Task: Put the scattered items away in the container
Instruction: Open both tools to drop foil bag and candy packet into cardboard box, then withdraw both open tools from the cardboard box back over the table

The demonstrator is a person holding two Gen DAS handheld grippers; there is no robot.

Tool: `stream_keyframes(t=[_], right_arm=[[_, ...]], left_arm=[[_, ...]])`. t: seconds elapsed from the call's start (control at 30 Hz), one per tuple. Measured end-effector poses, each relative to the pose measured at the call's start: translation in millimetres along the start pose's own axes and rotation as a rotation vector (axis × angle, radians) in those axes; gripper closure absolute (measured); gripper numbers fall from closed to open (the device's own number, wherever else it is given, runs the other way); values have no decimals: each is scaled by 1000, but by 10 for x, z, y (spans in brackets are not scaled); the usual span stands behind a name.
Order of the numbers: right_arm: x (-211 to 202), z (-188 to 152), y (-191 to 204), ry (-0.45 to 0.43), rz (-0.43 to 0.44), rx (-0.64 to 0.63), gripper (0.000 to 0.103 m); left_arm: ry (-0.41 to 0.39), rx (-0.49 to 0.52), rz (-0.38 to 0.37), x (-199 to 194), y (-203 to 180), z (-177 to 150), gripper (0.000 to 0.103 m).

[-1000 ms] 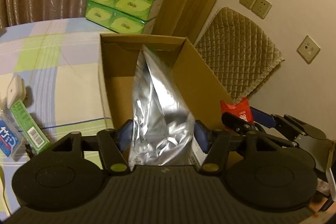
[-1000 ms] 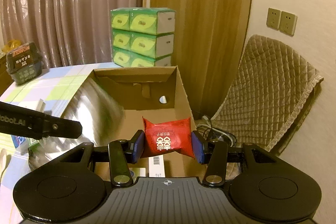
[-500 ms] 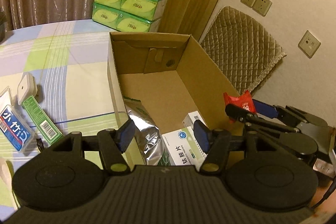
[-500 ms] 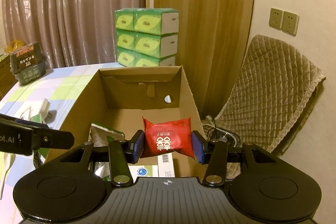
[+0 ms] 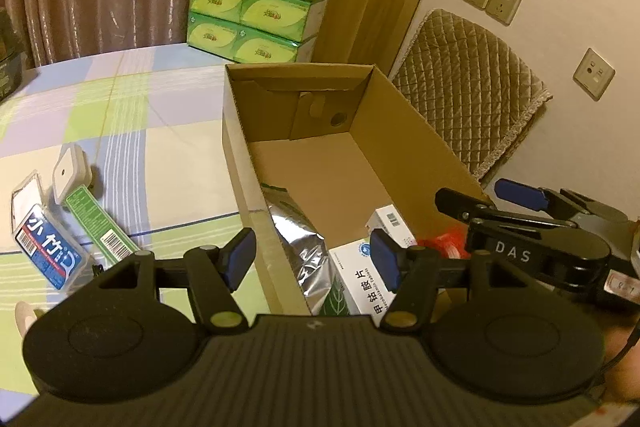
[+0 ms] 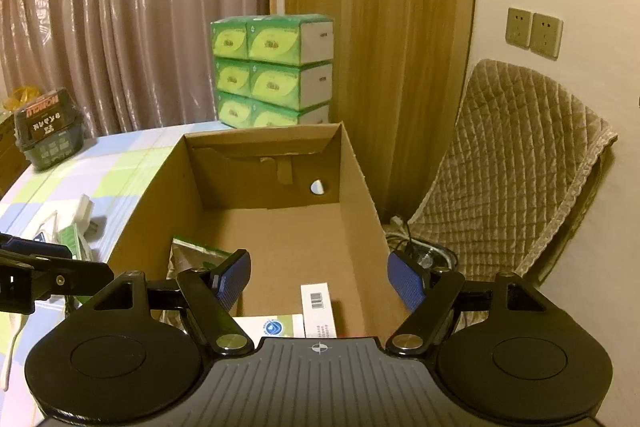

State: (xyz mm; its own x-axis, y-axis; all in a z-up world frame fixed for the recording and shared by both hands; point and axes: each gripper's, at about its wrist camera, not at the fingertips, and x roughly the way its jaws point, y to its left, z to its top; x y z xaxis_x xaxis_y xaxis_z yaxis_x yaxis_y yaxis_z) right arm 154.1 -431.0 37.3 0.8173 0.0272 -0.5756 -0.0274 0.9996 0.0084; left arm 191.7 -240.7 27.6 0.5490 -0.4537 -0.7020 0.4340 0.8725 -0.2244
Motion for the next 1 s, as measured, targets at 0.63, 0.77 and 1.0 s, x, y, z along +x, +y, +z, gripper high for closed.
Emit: stream_keyframes(t=[0.63, 0.77, 1.0], right_arm=[[-632, -306, 120, -8, 12, 22, 28], [-784, -383, 294, -13, 44, -4, 24], [-958, -478, 626, -13, 96, -49, 20]], left_arm=[[-9, -42, 23, -449, 179, -360, 39], [-17, -59, 48, -657, 299, -530, 33], [-9, -105, 108, -974, 594, -840, 22]])
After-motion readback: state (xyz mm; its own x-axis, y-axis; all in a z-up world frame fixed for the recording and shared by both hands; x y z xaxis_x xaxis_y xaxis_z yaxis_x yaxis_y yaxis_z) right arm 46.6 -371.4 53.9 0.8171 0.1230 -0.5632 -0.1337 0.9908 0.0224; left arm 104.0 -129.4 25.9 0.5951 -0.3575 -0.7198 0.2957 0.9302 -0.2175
